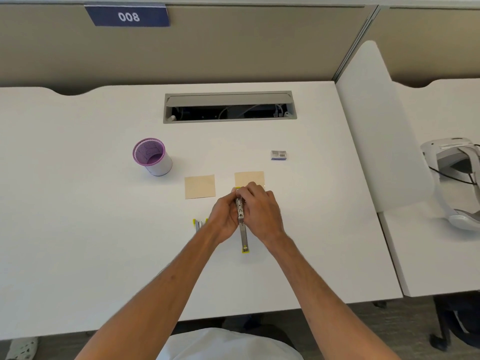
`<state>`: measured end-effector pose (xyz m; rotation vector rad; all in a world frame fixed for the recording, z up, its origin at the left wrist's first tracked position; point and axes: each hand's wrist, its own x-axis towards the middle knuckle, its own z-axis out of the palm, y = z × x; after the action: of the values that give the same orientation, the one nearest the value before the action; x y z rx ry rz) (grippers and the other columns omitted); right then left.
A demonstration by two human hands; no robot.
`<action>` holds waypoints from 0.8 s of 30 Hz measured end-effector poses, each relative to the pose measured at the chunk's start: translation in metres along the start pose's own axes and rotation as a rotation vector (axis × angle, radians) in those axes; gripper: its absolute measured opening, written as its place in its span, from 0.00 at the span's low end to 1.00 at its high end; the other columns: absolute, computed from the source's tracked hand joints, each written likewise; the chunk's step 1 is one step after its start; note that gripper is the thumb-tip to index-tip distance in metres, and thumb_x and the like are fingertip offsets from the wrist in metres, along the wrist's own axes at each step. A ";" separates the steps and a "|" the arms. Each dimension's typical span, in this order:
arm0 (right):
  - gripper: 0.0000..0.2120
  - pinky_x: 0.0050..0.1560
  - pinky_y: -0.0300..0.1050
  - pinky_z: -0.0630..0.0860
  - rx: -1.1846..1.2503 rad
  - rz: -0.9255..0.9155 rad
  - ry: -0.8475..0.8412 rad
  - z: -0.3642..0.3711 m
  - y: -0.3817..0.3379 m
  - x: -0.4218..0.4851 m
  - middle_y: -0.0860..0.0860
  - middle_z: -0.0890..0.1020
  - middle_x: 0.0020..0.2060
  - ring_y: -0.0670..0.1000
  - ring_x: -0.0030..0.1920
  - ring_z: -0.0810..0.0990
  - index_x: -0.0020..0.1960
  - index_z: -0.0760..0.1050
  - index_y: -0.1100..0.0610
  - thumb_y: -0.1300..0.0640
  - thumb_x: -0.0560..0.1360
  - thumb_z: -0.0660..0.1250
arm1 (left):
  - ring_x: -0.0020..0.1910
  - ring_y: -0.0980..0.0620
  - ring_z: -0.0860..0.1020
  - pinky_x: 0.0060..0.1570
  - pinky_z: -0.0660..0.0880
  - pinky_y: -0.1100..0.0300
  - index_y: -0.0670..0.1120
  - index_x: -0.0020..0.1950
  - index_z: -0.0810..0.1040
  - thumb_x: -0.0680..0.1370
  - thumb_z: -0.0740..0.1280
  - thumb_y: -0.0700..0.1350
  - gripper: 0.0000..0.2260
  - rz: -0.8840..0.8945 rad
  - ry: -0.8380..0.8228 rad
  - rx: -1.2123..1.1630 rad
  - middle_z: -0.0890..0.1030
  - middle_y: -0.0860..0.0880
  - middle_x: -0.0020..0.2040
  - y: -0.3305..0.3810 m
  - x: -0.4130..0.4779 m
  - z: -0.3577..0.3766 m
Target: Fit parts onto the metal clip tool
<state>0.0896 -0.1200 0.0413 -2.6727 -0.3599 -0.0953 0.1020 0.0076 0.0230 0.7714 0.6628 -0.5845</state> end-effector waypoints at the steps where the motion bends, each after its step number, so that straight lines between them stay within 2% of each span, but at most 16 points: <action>1: 0.14 0.47 0.49 0.73 0.008 -0.007 0.000 0.000 0.001 0.000 0.50 0.79 0.50 0.55 0.49 0.80 0.61 0.82 0.53 0.64 0.79 0.69 | 0.44 0.49 0.86 0.42 0.83 0.58 0.42 0.55 0.83 0.91 0.58 0.48 0.16 0.003 0.002 0.000 0.85 0.45 0.46 0.001 0.000 0.001; 7: 0.14 0.48 0.52 0.74 0.047 -0.009 -0.056 0.002 0.003 -0.005 0.49 0.80 0.52 0.56 0.52 0.79 0.62 0.81 0.53 0.64 0.79 0.67 | 0.43 0.49 0.83 0.42 0.81 0.57 0.43 0.53 0.83 0.91 0.60 0.50 0.17 -0.021 0.043 0.033 0.83 0.46 0.43 -0.001 0.001 -0.001; 11: 0.18 0.49 0.48 0.72 0.079 -0.025 -0.053 0.004 0.001 -0.008 0.48 0.80 0.52 0.54 0.52 0.78 0.62 0.80 0.53 0.68 0.76 0.68 | 0.43 0.48 0.81 0.45 0.77 0.55 0.42 0.53 0.82 0.91 0.61 0.48 0.15 -0.025 0.072 0.054 0.82 0.45 0.43 -0.003 0.001 -0.005; 15: 0.14 0.52 0.49 0.75 0.158 -0.021 -0.038 0.008 0.001 -0.012 0.46 0.81 0.52 0.52 0.52 0.76 0.57 0.79 0.54 0.67 0.76 0.66 | 0.45 0.49 0.84 0.49 0.80 0.55 0.40 0.65 0.83 0.91 0.61 0.49 0.16 -0.030 0.090 0.025 0.84 0.45 0.47 -0.002 -0.001 -0.007; 18: 0.14 0.50 0.40 0.75 0.281 0.040 -0.051 0.010 0.000 -0.014 0.41 0.79 0.53 0.48 0.54 0.75 0.60 0.79 0.51 0.65 0.77 0.71 | 0.45 0.50 0.85 0.55 0.84 0.56 0.38 0.65 0.82 0.90 0.61 0.45 0.14 -0.013 0.074 -0.021 0.84 0.44 0.47 -0.001 -0.001 -0.008; 21: 0.20 0.55 0.25 0.68 0.372 0.116 -0.052 0.011 -0.001 -0.016 0.44 0.81 0.58 0.47 0.60 0.75 0.64 0.81 0.53 0.68 0.75 0.72 | 0.43 0.50 0.86 0.58 0.83 0.55 0.38 0.64 0.84 0.89 0.61 0.42 0.13 -0.006 0.044 -0.033 0.85 0.43 0.48 -0.002 0.000 -0.007; 24: 0.17 0.54 0.25 0.68 0.397 0.143 -0.030 0.010 0.000 -0.014 0.48 0.83 0.55 0.48 0.57 0.76 0.60 0.84 0.55 0.70 0.75 0.72 | 0.47 0.49 0.87 0.53 0.84 0.56 0.38 0.68 0.83 0.90 0.59 0.42 0.15 -0.001 0.034 -0.051 0.87 0.42 0.53 -0.002 0.000 -0.004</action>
<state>0.0757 -0.1186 0.0303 -2.2987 -0.1729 0.0555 0.0992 0.0100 0.0203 0.7348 0.7072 -0.5547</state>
